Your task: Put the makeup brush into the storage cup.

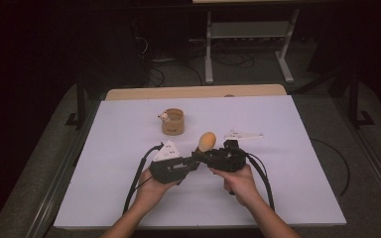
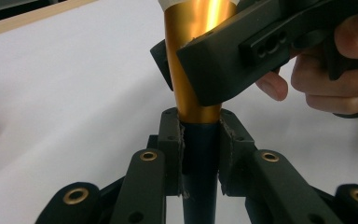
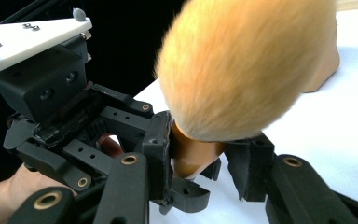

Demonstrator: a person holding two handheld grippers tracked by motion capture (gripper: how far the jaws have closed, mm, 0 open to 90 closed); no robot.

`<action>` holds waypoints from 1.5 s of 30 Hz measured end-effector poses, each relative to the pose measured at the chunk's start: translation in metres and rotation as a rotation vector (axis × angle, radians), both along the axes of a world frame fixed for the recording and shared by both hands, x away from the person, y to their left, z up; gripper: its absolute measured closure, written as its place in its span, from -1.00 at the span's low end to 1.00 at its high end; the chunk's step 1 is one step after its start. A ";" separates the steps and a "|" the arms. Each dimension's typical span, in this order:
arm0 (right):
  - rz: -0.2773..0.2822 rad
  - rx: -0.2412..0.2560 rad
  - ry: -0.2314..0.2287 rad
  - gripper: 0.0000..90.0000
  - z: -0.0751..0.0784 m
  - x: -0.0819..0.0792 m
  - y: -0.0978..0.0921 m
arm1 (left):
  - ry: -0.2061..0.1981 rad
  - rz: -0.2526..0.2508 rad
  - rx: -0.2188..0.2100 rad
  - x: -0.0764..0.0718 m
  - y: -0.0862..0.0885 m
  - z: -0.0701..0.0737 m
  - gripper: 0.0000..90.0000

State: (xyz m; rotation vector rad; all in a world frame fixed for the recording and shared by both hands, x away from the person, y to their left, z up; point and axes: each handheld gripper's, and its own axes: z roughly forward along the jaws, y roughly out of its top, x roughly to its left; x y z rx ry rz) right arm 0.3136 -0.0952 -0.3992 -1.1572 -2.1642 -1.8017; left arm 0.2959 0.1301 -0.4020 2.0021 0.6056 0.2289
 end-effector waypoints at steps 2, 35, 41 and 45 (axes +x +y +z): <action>-0.003 -0.004 -0.003 0.37 0.001 0.000 0.000 | -0.002 -0.001 -0.002 0.000 0.000 0.000 0.63; 0.237 -0.190 -0.283 0.39 0.031 -0.011 -0.009 | 0.029 -0.316 -0.171 0.009 0.030 0.007 -0.10; 0.275 -0.187 -0.308 0.39 0.033 -0.014 -0.005 | 0.028 -0.353 -0.149 0.007 0.024 0.005 0.02; 0.284 -0.183 -0.312 0.39 0.033 -0.017 -0.004 | 0.033 -0.360 -0.148 0.006 0.021 0.003 0.10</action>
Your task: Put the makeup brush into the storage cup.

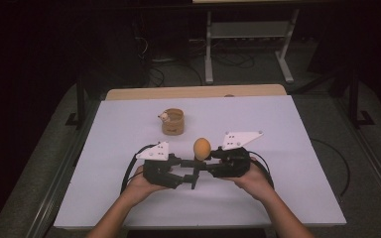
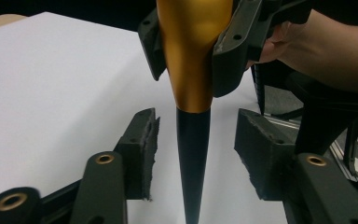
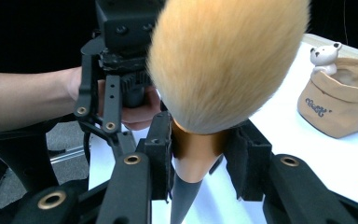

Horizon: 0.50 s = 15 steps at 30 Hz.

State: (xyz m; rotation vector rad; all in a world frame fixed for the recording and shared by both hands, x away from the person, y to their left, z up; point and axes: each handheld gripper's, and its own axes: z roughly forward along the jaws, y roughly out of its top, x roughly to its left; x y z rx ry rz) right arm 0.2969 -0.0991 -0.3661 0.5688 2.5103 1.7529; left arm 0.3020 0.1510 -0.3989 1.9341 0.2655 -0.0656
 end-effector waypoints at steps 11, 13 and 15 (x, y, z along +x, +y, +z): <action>0.031 0.001 -0.021 0.39 0.000 -0.002 0.005 | 0.008 -0.016 -0.001 -0.001 -0.005 -0.002 0.41; 0.034 -0.002 -0.021 0.39 0.000 -0.003 0.005 | 0.011 -0.016 -0.002 -0.001 -0.006 -0.003 0.44; 0.036 -0.001 -0.023 0.39 0.001 -0.003 0.006 | 0.012 -0.017 -0.002 -0.001 -0.006 -0.003 0.50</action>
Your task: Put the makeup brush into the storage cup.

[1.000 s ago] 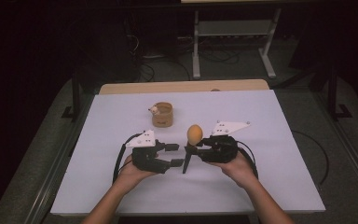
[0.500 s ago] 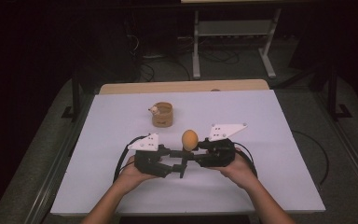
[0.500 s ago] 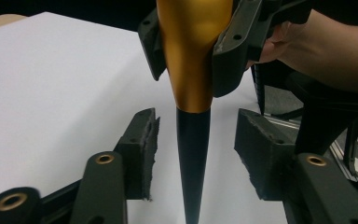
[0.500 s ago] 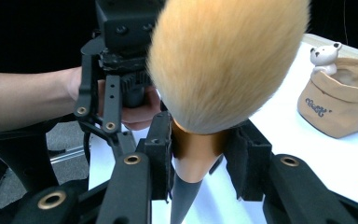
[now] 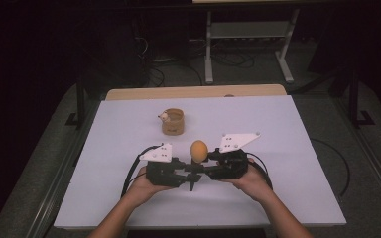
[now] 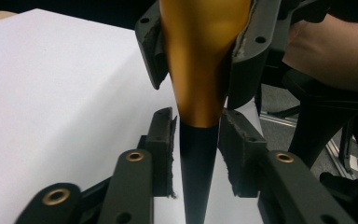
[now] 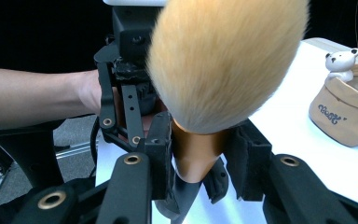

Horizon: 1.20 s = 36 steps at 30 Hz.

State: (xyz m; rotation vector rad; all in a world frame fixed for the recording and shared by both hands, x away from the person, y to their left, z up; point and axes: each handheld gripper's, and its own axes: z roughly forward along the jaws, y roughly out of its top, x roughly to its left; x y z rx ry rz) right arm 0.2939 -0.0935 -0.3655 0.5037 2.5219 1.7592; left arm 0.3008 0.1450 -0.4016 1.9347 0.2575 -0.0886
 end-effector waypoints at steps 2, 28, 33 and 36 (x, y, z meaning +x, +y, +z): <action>0.000 0.001 -0.003 0.39 0.000 0.000 0.000 | 0.001 -0.001 -0.003 0.000 0.000 0.000 0.58; -0.176 0.017 -0.012 -0.68 -0.002 -0.001 -0.033 | -0.008 0.086 -0.024 0.008 0.013 0.005 0.65; -0.220 -0.001 -0.013 -0.71 -0.010 -0.002 -0.045 | -0.018 0.129 -0.045 0.012 0.018 0.009 0.65; -0.252 -0.005 -0.019 -0.73 -0.013 -0.003 -0.051 | -0.025 0.147 -0.048 0.014 0.022 0.010 0.65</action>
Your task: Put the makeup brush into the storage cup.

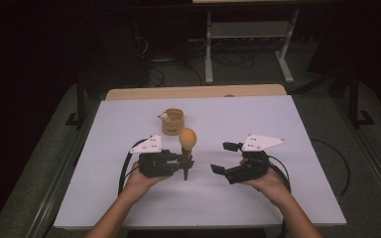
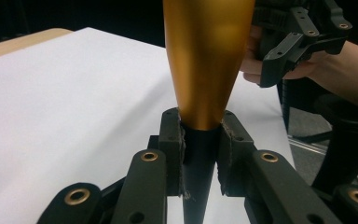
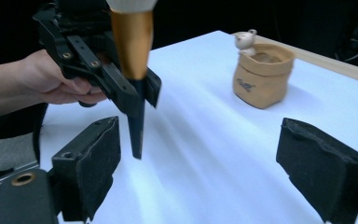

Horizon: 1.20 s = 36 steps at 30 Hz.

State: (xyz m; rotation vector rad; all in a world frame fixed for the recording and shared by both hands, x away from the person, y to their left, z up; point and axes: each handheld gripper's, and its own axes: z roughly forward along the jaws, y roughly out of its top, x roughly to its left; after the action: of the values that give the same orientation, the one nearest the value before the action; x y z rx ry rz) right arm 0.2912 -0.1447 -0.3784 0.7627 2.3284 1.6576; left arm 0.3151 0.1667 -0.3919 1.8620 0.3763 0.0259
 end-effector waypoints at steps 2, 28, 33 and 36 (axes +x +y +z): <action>-0.023 0.006 -0.015 -0.76 0.000 0.000 -0.005 | 0.001 0.016 -0.002 0.001 0.002 0.001 0.65; -0.275 -0.010 0.012 -0.83 -0.037 -0.032 -0.086 | -0.071 0.136 -0.012 0.036 0.019 0.028 0.65; -0.283 -0.025 0.013 -0.84 -0.042 -0.033 -0.089 | -0.068 0.159 -0.035 0.043 0.023 0.029 0.65; -0.280 -0.024 0.020 -0.84 -0.043 -0.032 -0.089 | -0.077 0.161 -0.028 0.046 0.023 0.030 0.65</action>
State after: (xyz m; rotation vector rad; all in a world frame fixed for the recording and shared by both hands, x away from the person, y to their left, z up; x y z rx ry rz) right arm 0.2590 -0.2333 -0.4215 1.0495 2.1315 1.5048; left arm 0.3615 0.1899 -0.3620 1.7939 0.4697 0.2003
